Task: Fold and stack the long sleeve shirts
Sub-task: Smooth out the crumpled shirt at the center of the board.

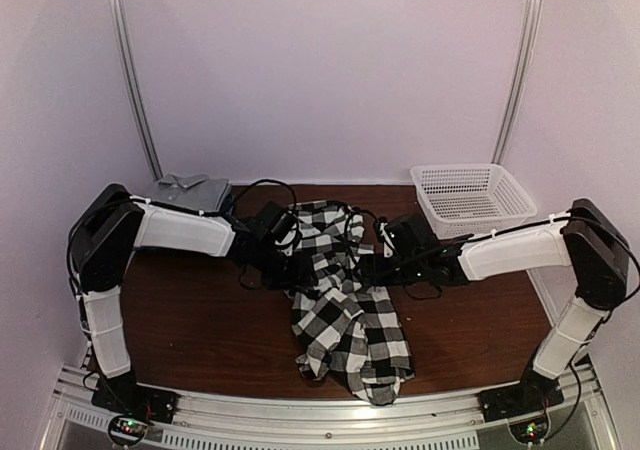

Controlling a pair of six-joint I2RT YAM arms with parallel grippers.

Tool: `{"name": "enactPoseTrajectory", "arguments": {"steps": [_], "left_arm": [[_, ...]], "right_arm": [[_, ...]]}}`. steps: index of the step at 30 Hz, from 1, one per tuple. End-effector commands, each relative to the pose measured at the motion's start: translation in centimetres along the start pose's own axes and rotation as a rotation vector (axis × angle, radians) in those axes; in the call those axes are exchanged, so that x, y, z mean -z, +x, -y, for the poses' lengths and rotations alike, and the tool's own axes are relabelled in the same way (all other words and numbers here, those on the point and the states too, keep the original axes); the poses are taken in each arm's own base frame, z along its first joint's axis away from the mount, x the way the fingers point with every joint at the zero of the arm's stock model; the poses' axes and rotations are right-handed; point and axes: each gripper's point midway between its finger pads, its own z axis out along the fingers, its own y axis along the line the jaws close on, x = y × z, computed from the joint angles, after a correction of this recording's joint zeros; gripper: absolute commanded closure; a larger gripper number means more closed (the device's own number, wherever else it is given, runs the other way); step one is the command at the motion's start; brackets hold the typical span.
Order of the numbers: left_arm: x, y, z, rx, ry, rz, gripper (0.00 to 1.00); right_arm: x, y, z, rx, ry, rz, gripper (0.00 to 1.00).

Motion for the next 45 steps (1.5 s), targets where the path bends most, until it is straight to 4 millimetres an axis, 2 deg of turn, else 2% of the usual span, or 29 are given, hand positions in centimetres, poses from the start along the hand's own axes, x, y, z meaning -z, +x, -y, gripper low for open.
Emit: {"name": "enactPoseTrajectory", "arguments": {"steps": [1, 6, 12, 16, 19, 23, 26, 32, 35, 39, 45], "left_arm": [[0.9, -2.7, 1.2, 0.026, 0.037, 0.115, 0.37], [1.0, -3.5, 2.1, -0.005, 0.068, 0.131, 0.59], [1.1, -3.9, 3.1, -0.033, 0.096, 0.129, 0.84], [1.7, -4.6, 3.5, -0.049, 0.091, 0.146, 0.96], [3.1, -5.5, 3.4, -0.054, 0.059, 0.188, 1.00], [6.0, -6.9, 3.0, -0.057, -0.010, 0.264, 1.00], [9.1, -8.2, 2.2, -0.054, -0.073, 0.338, 1.00], [15.2, -10.2, -1.0, -0.012, -0.156, 0.447, 1.00], [18.3, -11.4, -3.7, 0.028, -0.196, 0.494, 1.00], [22.8, -12.7, -7.1, 0.069, -0.247, 0.561, 1.00], [29.8, -15.5, -12.0, 0.126, -0.320, 0.666, 1.00]], "right_arm": [[-1.7, -1.9, -0.3, 0.027, 0.013, 0.018, 0.24], [-3.3, -2.3, 0.9, 0.055, 0.109, -0.003, 0.24], [-4.4, -1.6, 2.0, 0.073, 0.174, -0.039, 0.24], [-5.2, -0.9, 2.3, 0.083, 0.183, -0.069, 0.28], [-5.7, -0.6, 2.2, 0.089, 0.179, -0.084, 0.34], [-6.0, -0.9, 2.0, 0.091, 0.179, -0.088, 0.48], [-5.5, -1.8, 1.9, 0.092, 0.193, -0.064, 0.61], [-4.4, -3.7, 2.3, 0.096, 0.227, -0.028, 0.99], [-3.2, -5.5, 2.7, 0.099, 0.252, 0.006, 1.00], [-0.7, -9.4, 4.2, 0.099, 0.301, 0.076, 1.00], [4.3, -17.0, 9.6, 0.039, 0.407, 0.206, 1.00]]}}
